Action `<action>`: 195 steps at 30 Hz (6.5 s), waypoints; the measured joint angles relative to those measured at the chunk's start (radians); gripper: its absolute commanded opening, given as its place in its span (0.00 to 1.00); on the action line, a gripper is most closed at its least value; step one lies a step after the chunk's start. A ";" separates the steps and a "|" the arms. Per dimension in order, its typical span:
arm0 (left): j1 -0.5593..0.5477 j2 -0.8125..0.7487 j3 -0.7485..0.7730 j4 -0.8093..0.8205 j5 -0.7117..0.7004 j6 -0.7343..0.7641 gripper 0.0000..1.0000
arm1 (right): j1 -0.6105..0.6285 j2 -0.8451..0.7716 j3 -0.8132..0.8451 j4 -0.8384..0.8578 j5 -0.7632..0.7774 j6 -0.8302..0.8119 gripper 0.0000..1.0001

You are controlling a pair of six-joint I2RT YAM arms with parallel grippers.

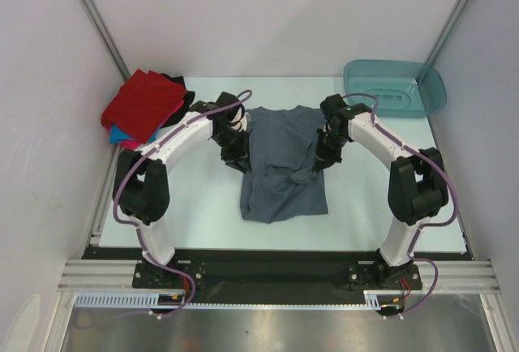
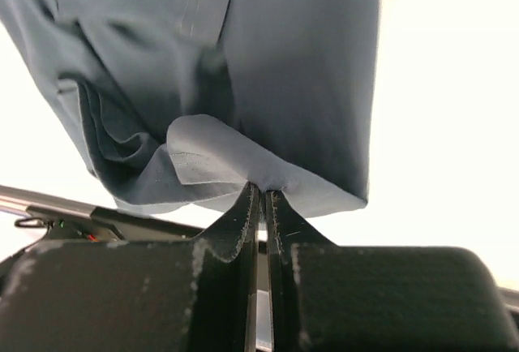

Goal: Fold and stack the t-shirts
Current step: Fold the tshirt

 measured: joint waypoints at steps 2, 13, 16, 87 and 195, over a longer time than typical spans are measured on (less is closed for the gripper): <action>0.002 0.026 0.021 0.001 0.004 -0.002 0.24 | -0.016 0.042 0.031 -0.001 -0.006 -0.018 0.00; 0.002 0.101 0.148 0.023 0.021 -0.047 0.45 | -0.102 0.294 0.240 -0.011 -0.035 -0.132 0.67; 0.002 0.108 0.148 0.034 0.021 -0.059 0.57 | -0.123 0.304 0.248 -0.017 -0.033 -0.146 0.75; -0.060 0.178 -0.134 0.222 -0.071 -0.051 0.00 | -0.130 0.140 0.321 -0.129 -0.018 -0.129 0.78; 0.056 0.150 0.152 0.061 -0.150 0.095 0.78 | -0.127 0.341 0.285 -0.031 -0.050 -0.233 0.42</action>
